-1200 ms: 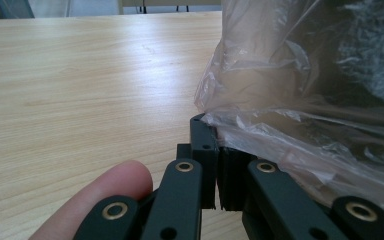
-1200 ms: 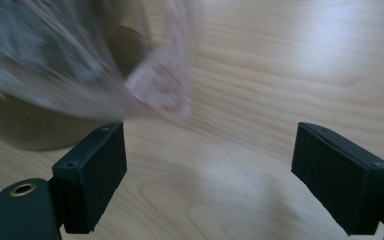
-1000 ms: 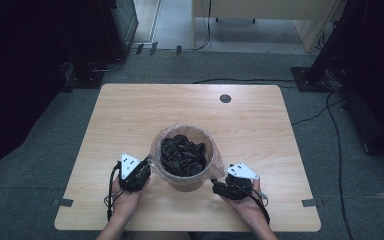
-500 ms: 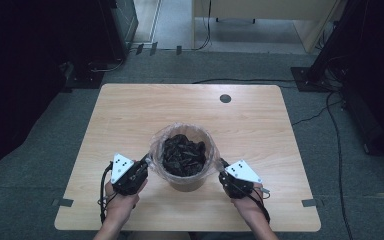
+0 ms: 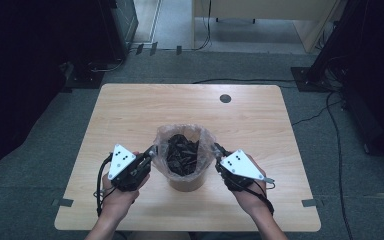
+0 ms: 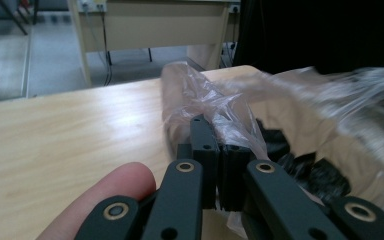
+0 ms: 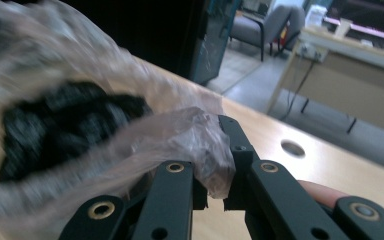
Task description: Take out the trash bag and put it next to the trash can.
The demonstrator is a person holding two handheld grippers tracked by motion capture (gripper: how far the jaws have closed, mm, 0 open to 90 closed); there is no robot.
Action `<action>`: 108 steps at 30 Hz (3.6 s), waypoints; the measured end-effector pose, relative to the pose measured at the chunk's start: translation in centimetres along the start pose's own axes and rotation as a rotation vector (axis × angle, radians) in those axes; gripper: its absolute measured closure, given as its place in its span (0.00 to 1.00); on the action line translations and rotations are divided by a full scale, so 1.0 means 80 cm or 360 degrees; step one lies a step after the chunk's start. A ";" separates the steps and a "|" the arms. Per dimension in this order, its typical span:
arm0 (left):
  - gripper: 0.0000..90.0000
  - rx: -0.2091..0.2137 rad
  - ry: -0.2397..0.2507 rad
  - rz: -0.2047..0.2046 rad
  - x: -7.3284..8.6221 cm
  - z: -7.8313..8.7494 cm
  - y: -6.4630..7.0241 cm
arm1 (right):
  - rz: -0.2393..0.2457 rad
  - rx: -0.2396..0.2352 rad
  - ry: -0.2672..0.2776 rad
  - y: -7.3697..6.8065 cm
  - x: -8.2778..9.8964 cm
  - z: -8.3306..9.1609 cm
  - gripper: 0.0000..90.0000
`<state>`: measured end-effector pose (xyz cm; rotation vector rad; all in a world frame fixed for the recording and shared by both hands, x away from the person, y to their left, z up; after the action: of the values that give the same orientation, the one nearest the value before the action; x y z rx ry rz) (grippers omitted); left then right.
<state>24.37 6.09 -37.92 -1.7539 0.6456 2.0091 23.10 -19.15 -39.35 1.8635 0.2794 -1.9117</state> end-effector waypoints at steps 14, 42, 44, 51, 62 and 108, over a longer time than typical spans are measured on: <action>0.76 0.0148 -0.0014 0.0056 -0.023 -0.028 0.013 | -0.0096 -0.0088 0.0045 -0.017 -0.044 -0.036 0.77; 0.66 0.0121 -0.0029 0.0074 -0.013 -0.039 0.013 | -0.0590 -0.0431 -0.0198 -0.043 -0.010 -0.001 0.33; 0.66 0.0114 -0.0034 0.0076 -0.013 -0.039 0.013 | -0.0589 -0.0437 -0.0210 -0.051 -0.011 -0.005 0.29; 0.66 0.0104 -0.0024 0.0087 -0.014 -0.039 0.011 | -0.0614 -0.0414 -0.0236 -0.075 -0.019 -0.021 0.21; 0.51 0.0096 0.0009 0.0149 -0.013 -0.021 -0.008 | -0.0348 -0.0218 -0.0168 -0.084 -0.012 -0.028 0.97; 0.12 -0.0584 -0.0627 0.0026 0.187 0.056 -0.151 | -0.0300 -0.0017 0.0210 -0.046 -0.078 -0.015 1.00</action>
<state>25.62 18.47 -53.30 -1.4593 0.1724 2.5112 22.43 -14.29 -33.92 2.0224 0.5236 -1.9044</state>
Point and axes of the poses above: each handheld gripper's, and its own axes: z roughly backward along the jaws, x roughly out of its underside, y roughly to its right, the point moved 2 cm from there along -z, roughly forward along the jaws, and after that the axes turned 12 degrees about y, right-handed, at the moved point
